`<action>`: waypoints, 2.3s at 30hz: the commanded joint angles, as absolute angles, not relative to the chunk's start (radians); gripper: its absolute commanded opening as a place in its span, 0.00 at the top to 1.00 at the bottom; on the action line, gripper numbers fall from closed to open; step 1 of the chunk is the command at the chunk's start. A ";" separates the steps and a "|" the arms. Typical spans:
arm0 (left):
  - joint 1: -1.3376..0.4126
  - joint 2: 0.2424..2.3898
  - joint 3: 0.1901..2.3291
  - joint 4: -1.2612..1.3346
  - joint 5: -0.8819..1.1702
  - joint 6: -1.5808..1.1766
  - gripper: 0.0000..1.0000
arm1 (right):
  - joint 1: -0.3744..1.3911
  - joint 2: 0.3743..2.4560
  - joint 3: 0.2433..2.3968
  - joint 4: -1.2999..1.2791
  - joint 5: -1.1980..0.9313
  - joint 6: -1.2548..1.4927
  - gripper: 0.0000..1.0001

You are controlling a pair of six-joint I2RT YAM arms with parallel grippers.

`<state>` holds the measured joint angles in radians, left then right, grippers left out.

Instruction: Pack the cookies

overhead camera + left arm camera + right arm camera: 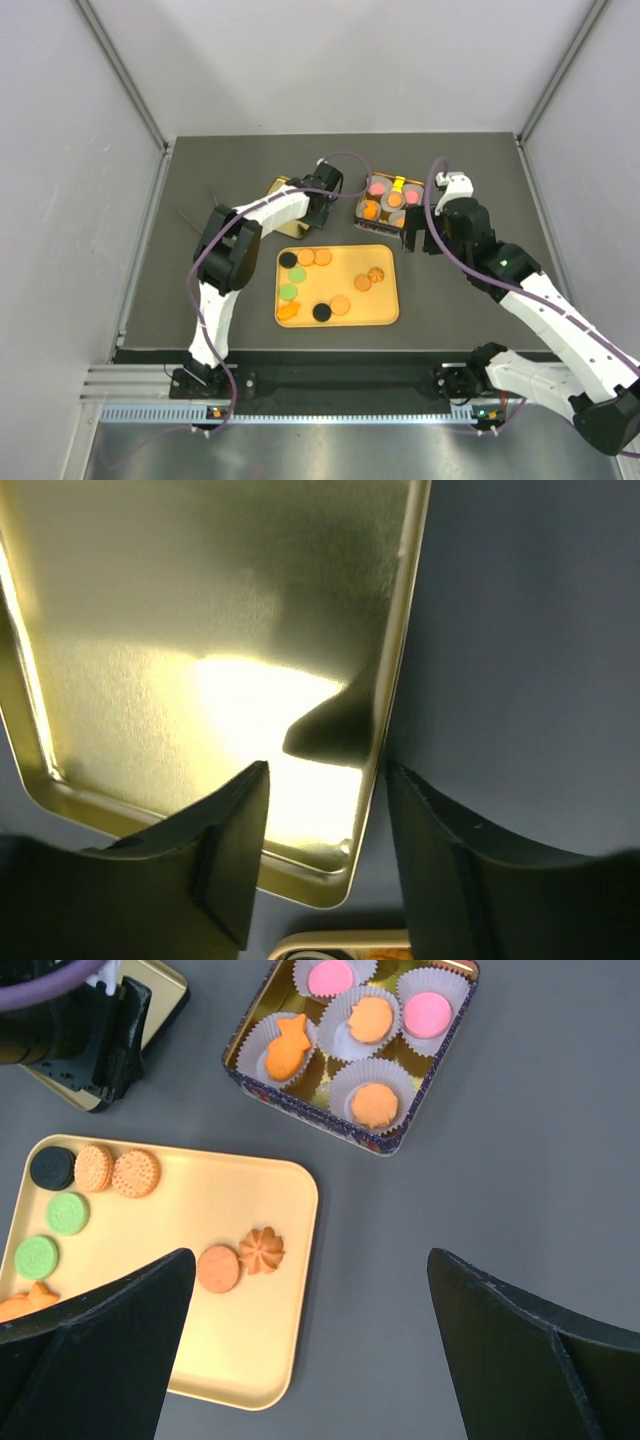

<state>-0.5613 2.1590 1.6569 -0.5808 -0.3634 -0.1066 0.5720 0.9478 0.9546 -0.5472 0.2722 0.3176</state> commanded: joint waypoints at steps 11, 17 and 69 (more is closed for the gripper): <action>-0.485 2.200 1.686 -0.508 -0.189 -0.141 1.00 | 0.554 1.034 0.971 -0.483 0.256 0.307 0.00; -0.469 2.102 1.773 -0.543 -0.101 -0.153 1.00 | 0.470 1.072 0.988 -0.411 0.108 0.301 0.00; -0.522 1.565 1.509 0.354 0.357 -1.443 1.00 | 0.776 1.031 0.992 0.100 0.312 0.057 0.00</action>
